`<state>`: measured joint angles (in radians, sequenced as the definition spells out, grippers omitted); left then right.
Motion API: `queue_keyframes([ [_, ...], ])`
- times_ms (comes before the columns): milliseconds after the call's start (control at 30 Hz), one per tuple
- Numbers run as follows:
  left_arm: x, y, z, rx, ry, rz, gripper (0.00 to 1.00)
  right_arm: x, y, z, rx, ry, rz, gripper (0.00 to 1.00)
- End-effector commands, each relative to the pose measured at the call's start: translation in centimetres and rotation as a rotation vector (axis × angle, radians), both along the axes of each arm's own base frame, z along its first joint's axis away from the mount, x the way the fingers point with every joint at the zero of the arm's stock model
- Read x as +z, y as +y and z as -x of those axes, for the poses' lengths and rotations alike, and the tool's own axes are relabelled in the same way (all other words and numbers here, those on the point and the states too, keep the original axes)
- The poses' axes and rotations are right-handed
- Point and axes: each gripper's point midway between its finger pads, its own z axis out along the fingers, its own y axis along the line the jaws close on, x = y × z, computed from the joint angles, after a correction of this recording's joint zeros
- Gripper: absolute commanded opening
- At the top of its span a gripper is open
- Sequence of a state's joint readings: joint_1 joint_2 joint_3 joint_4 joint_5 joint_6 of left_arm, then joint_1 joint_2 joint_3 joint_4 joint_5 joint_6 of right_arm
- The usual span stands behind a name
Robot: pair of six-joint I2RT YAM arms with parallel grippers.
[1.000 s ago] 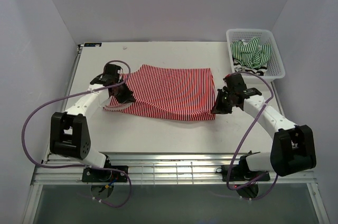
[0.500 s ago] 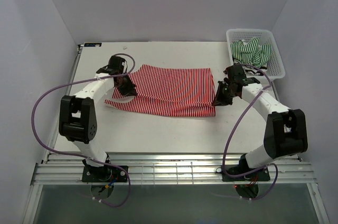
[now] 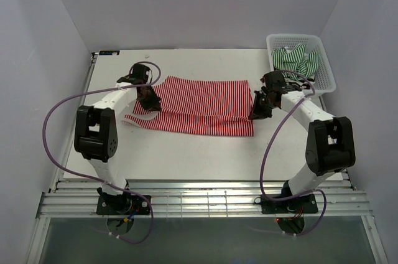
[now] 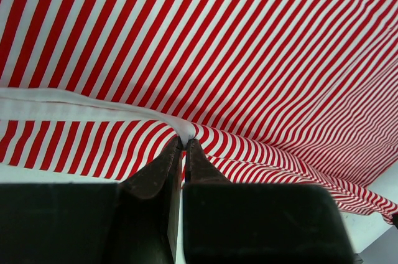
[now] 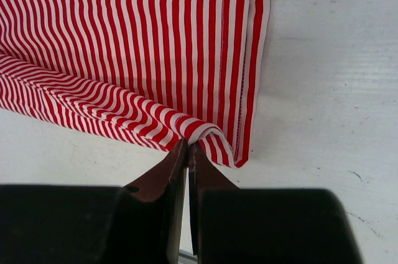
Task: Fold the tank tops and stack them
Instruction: Fold the tank top
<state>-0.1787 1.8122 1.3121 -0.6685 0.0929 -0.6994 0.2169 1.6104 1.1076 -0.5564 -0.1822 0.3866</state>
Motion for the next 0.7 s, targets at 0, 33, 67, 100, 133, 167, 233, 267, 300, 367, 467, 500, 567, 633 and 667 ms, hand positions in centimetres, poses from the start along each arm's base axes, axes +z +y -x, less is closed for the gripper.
queue_keyframes([
  [0, 1.4, 0.1, -1.6, 0.005, -0.058, -0.008, 0.00, 1.3, -0.2, -2.6, -0.001, -0.078, 0.014, 0.08],
  [33, 1.3, 0.0, -1.7, 0.006, -0.057, -0.007, 0.00, 1.4, -0.1, -2.9, -0.004, -0.081, 0.010, 0.08],
  [67, 1.1, -0.1, -2.0, 0.005, -0.054, -0.005, 0.00, 1.0, -0.1, -2.9, -0.003, -0.070, 0.010, 0.08],
  [100, 0.9, -0.2, -2.0, 0.005, -0.048, 0.001, 0.00, 1.0, -0.1, -3.0, -0.004, -0.070, 0.012, 0.08],
  [133, 0.8, -0.5, -2.0, -0.003, -0.043, 0.016, 0.00, 0.6, -0.1, -3.0, -0.007, -0.058, 0.014, 0.08],
  [167, 0.3, -0.8, -2.1, -0.005, -0.031, 0.025, 0.00, 0.4, -0.2, -3.1, -0.016, -0.051, 0.015, 0.08],
  [233, -0.1, -1.0, -2.2, -0.005, -0.021, 0.040, 0.00, 0.0, -0.5, -3.3, -0.037, -0.045, 0.034, 0.08],
  [267, -0.3, -1.1, -2.2, -0.004, -0.015, 0.043, 0.00, 0.0, -0.6, -3.5, -0.055, -0.046, 0.039, 0.08],
  [300, -0.4, -1.2, -2.5, -0.005, -0.015, 0.046, 0.00, -0.1, -1.0, -3.7, -0.075, -0.047, 0.059, 0.13],
  [367, -0.2, -1.4, -2.7, -0.005, -0.021, 0.057, 0.15, 0.0, -1.2, -4.1, -0.091, -0.051, 0.069, 0.27],
  [467, 0.8, -1.4, -3.5, -0.005, -0.054, 0.058, 0.53, 1.1, -1.2, -4.9, -0.099, -0.085, 0.066, 0.61],
  [500, 1.7, -1.5, -3.8, -0.007, -0.073, 0.064, 0.70, 1.6, -1.1, -5.0, -0.089, -0.101, 0.064, 0.69],
  [567, 2.8, -1.9, -4.0, -0.013, -0.103, 0.085, 0.80, 3.1, -0.6, -5.2, -0.054, -0.155, 0.043, 0.73],
  [633, 4.1, -2.1, -4.0, -0.019, -0.136, 0.102, 0.96, 4.4, 0.5, -4.4, 0.012, -0.199, 0.000, 0.87],
  [667, 4.6, -2.4, -3.8, -0.031, -0.147, 0.119, 0.98, 4.8, 0.9, -4.0, 0.038, -0.216, -0.025, 0.96],
])
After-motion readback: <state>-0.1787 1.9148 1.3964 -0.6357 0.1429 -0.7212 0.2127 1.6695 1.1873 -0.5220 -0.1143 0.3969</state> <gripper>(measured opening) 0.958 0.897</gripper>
